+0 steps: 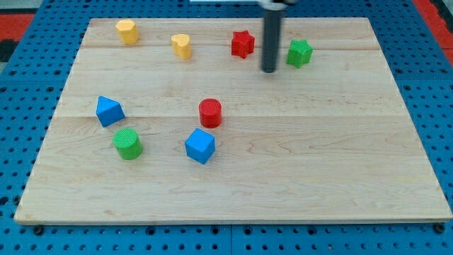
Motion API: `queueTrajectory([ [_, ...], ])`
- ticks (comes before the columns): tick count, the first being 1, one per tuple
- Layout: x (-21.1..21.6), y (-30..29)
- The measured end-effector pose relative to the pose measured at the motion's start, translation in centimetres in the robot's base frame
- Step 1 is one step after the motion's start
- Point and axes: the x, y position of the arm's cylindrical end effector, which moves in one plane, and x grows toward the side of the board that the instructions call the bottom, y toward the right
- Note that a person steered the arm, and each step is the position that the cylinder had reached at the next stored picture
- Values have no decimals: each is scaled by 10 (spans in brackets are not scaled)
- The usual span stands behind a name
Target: Slide the red star to the right of the yellow heart
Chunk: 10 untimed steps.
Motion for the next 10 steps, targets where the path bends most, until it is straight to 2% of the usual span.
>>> queueTrajectory([
  [2,-24,14],
  [4,-30,14],
  [5,-55,2],
  [6,-92,-65],
  [7,-82,-93],
  [8,-37,-71],
  [9,-11,-74],
  [10,-29,-82],
])
